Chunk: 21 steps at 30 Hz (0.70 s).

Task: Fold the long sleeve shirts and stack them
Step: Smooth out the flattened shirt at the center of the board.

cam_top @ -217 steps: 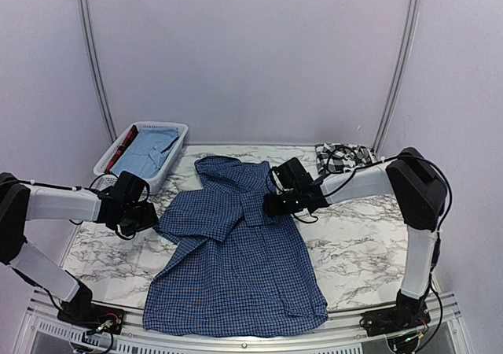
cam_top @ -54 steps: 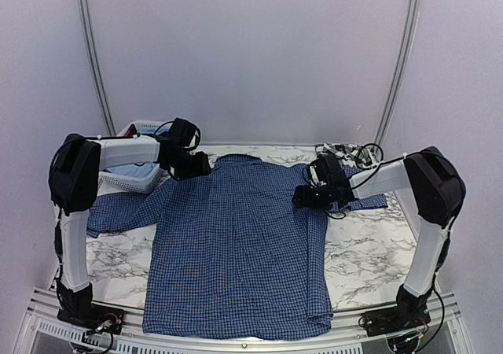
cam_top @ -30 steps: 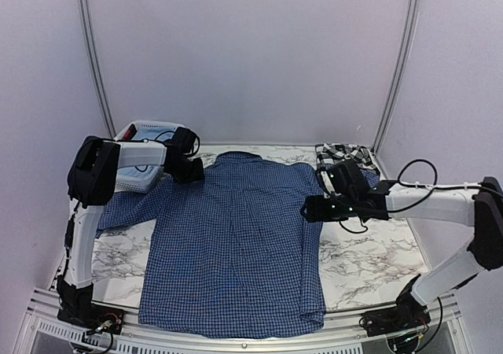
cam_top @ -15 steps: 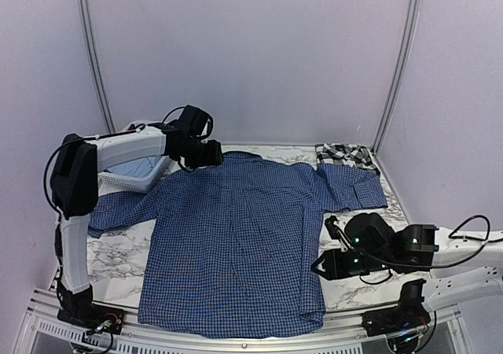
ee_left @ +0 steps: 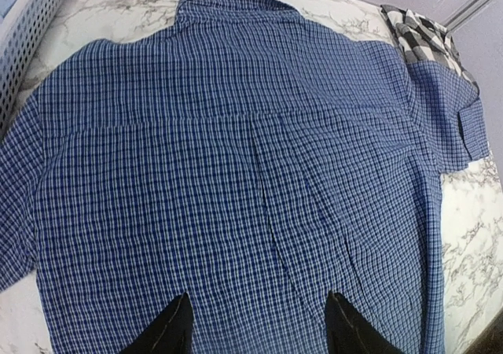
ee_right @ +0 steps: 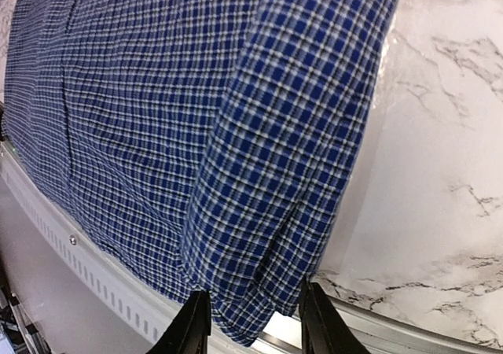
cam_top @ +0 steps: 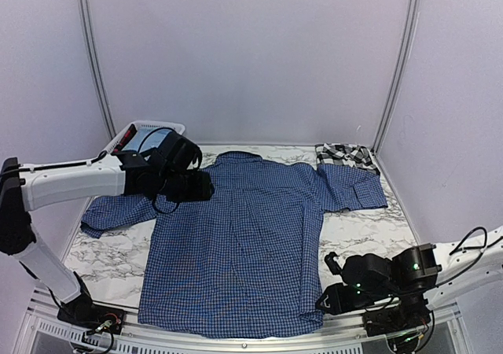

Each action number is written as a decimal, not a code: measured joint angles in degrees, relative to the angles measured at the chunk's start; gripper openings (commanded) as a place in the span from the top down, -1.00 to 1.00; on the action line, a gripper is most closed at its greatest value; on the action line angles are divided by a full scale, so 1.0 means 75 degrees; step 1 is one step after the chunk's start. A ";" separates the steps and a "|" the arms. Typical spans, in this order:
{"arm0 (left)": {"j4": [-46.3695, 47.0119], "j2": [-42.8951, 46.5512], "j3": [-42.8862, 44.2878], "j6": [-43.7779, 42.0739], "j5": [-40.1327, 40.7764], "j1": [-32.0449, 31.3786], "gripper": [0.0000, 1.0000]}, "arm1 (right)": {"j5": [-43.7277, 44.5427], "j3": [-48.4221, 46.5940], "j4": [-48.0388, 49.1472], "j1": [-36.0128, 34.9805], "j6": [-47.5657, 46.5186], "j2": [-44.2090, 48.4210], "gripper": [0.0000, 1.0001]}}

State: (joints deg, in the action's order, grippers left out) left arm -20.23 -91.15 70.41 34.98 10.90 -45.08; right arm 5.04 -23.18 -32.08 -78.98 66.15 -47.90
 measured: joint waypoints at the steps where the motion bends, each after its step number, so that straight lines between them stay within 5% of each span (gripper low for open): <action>1: -0.0006 0.0160 -0.0248 0.0119 0.0067 -0.0122 -0.17 | 0.0000 0.0064 0.0052 -0.0061 0.0085 -0.0085 0.30; 15: -0.0020 0.1370 -0.1571 0.0962 0.0425 -0.0571 -0.17 | 0.0146 0.0108 0.0842 -0.0192 0.0519 -0.0988 0.38; 21: -0.0020 0.1486 -0.1649 0.0997 0.0460 -0.0577 -0.17 | 0.0353 -0.0303 0.0189 -0.0201 0.0589 -0.0921 0.24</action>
State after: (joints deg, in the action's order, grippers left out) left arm -20.38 -80.01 58.04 42.46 14.35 -49.41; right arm 7.68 -25.45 -30.65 -80.49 70.57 -54.81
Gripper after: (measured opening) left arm 0.587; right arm 0.342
